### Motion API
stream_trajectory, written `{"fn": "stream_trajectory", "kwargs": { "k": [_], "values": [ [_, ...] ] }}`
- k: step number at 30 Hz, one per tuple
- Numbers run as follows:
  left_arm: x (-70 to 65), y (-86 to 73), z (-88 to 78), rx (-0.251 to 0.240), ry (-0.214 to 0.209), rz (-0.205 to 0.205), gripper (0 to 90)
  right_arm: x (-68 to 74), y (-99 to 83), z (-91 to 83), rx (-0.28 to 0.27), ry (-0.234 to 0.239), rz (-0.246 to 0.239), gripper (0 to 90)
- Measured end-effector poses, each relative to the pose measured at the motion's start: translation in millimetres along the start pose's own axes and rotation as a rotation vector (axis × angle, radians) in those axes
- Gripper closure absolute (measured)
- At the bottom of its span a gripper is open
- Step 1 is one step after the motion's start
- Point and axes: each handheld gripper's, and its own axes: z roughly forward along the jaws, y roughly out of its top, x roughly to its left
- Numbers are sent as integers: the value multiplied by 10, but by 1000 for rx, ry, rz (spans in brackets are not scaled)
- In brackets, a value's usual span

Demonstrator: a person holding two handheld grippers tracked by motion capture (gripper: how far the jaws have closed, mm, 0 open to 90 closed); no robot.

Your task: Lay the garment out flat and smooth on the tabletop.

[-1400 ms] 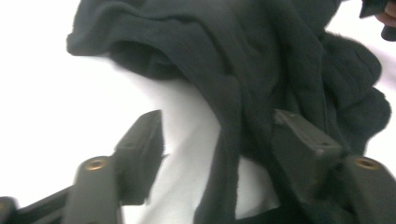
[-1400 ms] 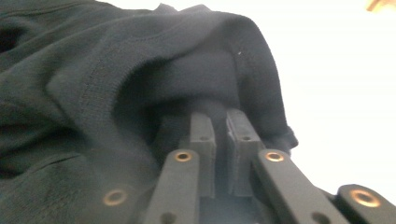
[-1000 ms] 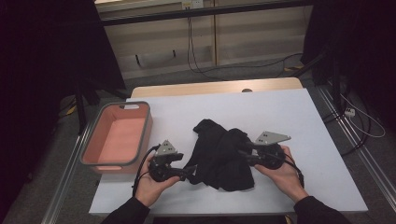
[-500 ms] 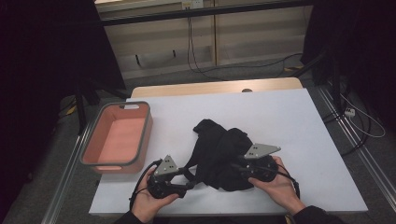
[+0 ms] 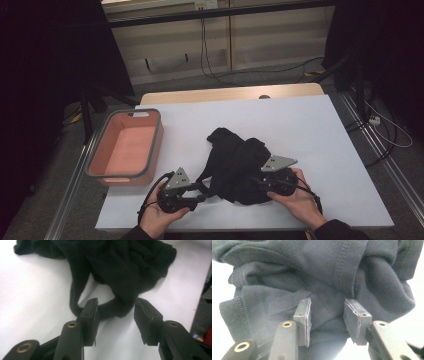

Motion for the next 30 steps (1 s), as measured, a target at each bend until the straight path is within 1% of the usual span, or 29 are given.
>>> {"fn": "stream_trajectory", "kwargs": {
  "k": [1,2,4,5,7,8,9,10,11,12,13,14,15,16,18,19,20,21,23,24,25,26,27,29,30],
  "values": [
    [3,-6,-10,4,18,3,567,4,-7,14,4,15,-7,631],
    [7,-27,-26,6,40,0,577,15,-10,23,8,18,-11,635],
    [36,-60,-52,14,57,7,578,44,-7,47,20,25,-30,698],
    [47,-69,-59,15,55,4,578,54,1,52,25,25,-36,727],
    [41,-59,-52,12,55,20,576,61,16,54,30,22,-46,775],
    [12,-49,-36,8,34,32,564,60,22,46,28,23,-45,791],
    [-10,-43,-26,9,18,38,552,59,28,29,19,28,-41,805],
    [-41,-35,-8,11,15,59,546,56,33,15,9,30,-42,811],
    [-80,-29,18,12,19,62,536,53,41,-11,-3,36,-39,814],
    [-101,-17,47,30,25,86,513,49,48,-38,-20,48,-29,816],
    [-119,-17,72,25,22,78,501,44,58,-68,-36,54,-23,818],
    [-129,-13,110,31,31,85,498,43,63,-81,-43,51,-23,818],
    [-129,-10,127,52,39,93,494,36,69,-94,-53,51,-20,818],
    [-126,-8,172,65,57,101,496,30,72,-100,-57,53,-16,819],
    [-107,-9,219,90,61,102,543,16,75,-106,-65,55,-8,821],
    [-98,-11,242,97,63,88,575,10,77,-112,-68,55,-4,823],
    [-86,-12,253,101,51,65,648,6,79,-121,-74,56,-1,826],
    [-69,-6,249,109,39,52,739,0,84,-132,-80,59,3,829],
    [-28,26,202,95,16,31,811,-13,97,-156,-96,63,9,831],
    [-15,46,172,92,11,25,825,-25,107,-173,-107,62,13,830],
    [5,76,124,68,-1,16,829,-35,111,-183,-114,62,17,830],
    [35,113,57,24,-11,-8,832,-47,115,-196,-120,57,22,830],
    [63,135,17,8,-13,-17,833,-58,121,-210,-127,53,23,831],
    [137,173,-53,-45,-27,-63,834,-75,135,-230,-139,53,28,833],
    [172,192,-78,-65,-34,-79,835,-86,149,-241,-149,54,30,834]
  ]
}}
